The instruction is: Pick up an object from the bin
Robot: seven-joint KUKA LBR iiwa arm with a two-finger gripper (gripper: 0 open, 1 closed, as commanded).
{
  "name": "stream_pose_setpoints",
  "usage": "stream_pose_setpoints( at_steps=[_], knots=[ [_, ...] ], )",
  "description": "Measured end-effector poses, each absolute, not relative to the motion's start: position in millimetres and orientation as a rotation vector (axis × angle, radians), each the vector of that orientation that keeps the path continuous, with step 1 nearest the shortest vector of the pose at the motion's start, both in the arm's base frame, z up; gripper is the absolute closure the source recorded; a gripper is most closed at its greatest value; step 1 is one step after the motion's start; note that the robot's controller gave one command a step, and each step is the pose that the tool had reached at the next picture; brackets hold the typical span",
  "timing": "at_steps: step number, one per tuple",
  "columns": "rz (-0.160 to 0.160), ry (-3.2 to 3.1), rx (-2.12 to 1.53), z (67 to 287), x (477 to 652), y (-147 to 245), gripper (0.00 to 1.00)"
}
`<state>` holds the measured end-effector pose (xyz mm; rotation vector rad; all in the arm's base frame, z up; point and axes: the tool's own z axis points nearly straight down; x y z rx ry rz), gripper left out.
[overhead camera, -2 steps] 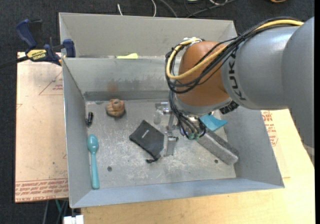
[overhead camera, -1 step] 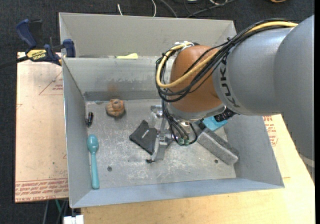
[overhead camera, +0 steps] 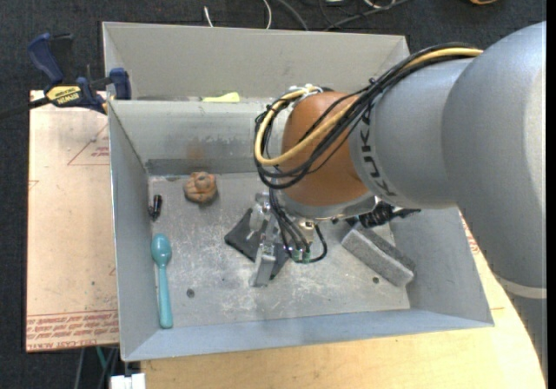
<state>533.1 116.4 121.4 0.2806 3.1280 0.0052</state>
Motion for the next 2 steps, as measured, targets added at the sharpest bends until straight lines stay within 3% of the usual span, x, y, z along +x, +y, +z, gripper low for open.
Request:
stream_pose_setpoints(
  at_steps=[1, 2],
  knots=[
    [0.006, 3.118, 0.264, 67.0, 528.0, 96.8, 0.0],
    [0.016, 3.047, 0.733, 70.6, 525.4, 107.5, 1.0]
  ],
)
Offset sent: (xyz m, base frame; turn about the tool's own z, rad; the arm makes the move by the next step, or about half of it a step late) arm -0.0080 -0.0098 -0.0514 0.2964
